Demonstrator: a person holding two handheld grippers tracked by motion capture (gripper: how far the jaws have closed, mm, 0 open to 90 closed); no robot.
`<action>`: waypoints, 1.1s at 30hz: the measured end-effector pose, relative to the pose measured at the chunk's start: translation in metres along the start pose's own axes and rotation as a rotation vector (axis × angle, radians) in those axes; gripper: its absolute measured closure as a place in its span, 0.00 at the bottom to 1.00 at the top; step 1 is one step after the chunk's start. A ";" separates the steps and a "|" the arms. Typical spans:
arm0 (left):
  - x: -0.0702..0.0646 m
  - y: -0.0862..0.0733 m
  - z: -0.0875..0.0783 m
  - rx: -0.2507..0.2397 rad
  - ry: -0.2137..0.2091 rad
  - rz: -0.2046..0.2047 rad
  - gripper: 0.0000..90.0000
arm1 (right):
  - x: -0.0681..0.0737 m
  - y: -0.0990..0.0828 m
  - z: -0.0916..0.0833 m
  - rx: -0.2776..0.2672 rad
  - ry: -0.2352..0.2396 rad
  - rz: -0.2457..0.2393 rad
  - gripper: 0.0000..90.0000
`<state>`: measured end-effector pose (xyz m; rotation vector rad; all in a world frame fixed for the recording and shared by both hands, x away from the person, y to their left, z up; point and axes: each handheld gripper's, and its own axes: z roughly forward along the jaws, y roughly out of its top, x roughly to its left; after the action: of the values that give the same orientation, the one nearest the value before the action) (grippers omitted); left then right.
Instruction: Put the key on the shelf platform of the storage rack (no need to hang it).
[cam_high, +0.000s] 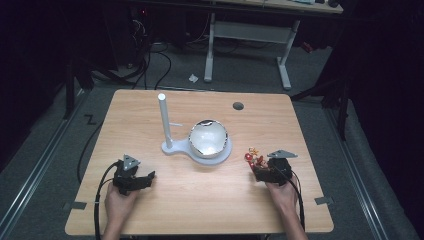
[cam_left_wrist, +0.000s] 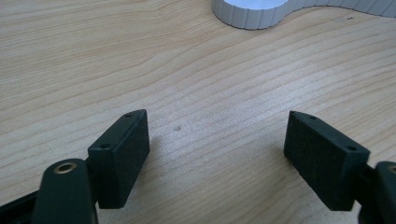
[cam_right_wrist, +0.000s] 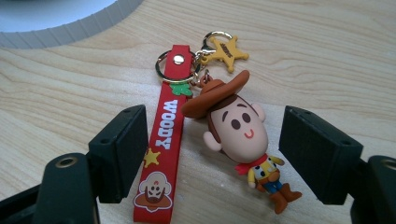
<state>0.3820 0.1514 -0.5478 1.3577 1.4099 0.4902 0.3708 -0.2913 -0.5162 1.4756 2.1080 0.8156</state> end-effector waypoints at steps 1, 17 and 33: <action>0.000 0.000 0.000 0.000 0.000 0.000 0.25 | 0.000 0.000 0.002 0.004 0.009 0.005 0.27; 0.000 0.000 0.000 0.000 0.000 0.000 0.25 | 0.006 -0.001 0.005 0.027 0.020 -0.042 0.55; 0.000 0.000 0.000 0.000 0.000 0.000 0.25 | 0.007 -0.001 0.004 0.021 0.053 -0.076 0.77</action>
<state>0.3819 0.1514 -0.5478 1.3582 1.4097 0.4901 0.3704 -0.2842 -0.5197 1.3901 2.2037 0.8149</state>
